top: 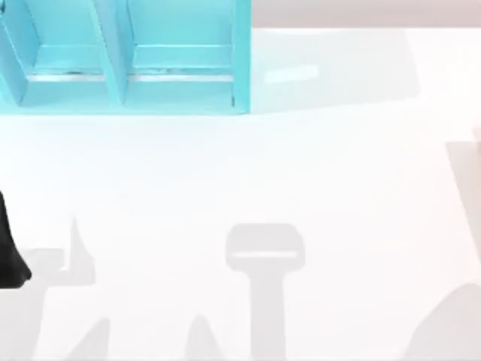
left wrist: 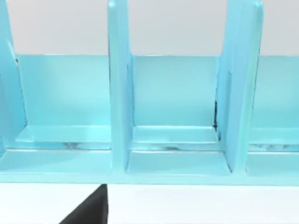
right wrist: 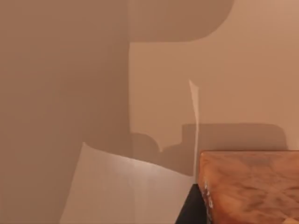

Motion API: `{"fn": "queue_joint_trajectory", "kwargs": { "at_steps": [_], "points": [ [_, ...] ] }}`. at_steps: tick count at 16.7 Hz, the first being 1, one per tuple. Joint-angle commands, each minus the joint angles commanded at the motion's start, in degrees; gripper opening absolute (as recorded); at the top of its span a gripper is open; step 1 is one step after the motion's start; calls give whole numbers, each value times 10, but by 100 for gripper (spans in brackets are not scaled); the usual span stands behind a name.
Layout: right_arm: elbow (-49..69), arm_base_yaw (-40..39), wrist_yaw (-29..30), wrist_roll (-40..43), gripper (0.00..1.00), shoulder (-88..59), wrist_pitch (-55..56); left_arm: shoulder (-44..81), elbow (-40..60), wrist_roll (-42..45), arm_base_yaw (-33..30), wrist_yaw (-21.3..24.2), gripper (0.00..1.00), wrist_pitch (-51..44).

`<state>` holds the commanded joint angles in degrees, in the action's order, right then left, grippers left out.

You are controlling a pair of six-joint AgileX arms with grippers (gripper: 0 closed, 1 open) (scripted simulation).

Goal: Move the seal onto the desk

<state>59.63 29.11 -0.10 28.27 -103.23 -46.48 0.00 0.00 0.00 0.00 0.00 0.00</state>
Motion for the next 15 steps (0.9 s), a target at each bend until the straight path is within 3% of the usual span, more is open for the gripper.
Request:
{"fn": "queue_joint_trajectory", "kwargs": {
  "at_steps": [2, 15],
  "points": [
    [0, 0, 0, 0, 0, 0, 0, 0, 0, 0, 0, 0, 100, 0],
    [12, -24, -20, -14, 0, 50, -44, 0, 0, 0, 0, 0, 100, 0]
  ]
}}
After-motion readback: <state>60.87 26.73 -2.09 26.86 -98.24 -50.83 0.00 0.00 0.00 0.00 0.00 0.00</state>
